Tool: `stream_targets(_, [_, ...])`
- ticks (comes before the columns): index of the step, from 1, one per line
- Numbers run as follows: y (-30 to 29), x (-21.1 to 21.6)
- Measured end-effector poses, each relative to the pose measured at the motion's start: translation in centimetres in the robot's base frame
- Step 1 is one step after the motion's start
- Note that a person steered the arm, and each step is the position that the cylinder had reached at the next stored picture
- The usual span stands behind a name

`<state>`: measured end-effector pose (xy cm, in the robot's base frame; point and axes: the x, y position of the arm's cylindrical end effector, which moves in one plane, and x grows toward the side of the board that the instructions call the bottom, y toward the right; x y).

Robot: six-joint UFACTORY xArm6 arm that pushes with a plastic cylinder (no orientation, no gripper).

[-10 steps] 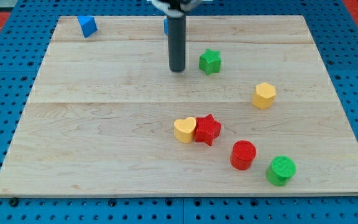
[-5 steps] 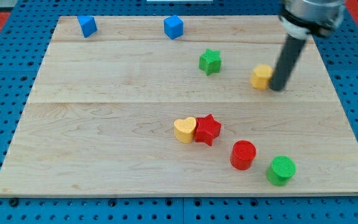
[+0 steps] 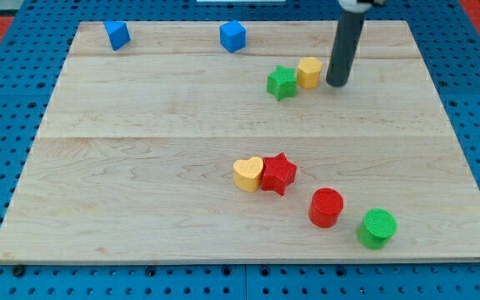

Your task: Move the yellow hexagon above diagonally to the green star

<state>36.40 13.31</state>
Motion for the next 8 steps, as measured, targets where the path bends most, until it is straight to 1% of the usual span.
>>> stream_targets(1, [-7.4,-1.2])
stream_targets(2, [-5.0,-5.8])
stream_targets(3, [-2.2,-3.6])
stream_targets(4, [-0.3,-0.4])
stream_targets(5, [0.9,-3.8])
stream_targets(6, [0.6,-6.7])
stream_targets(7, [2.2,-1.7])
stream_targets(8, [4.5,-4.5])
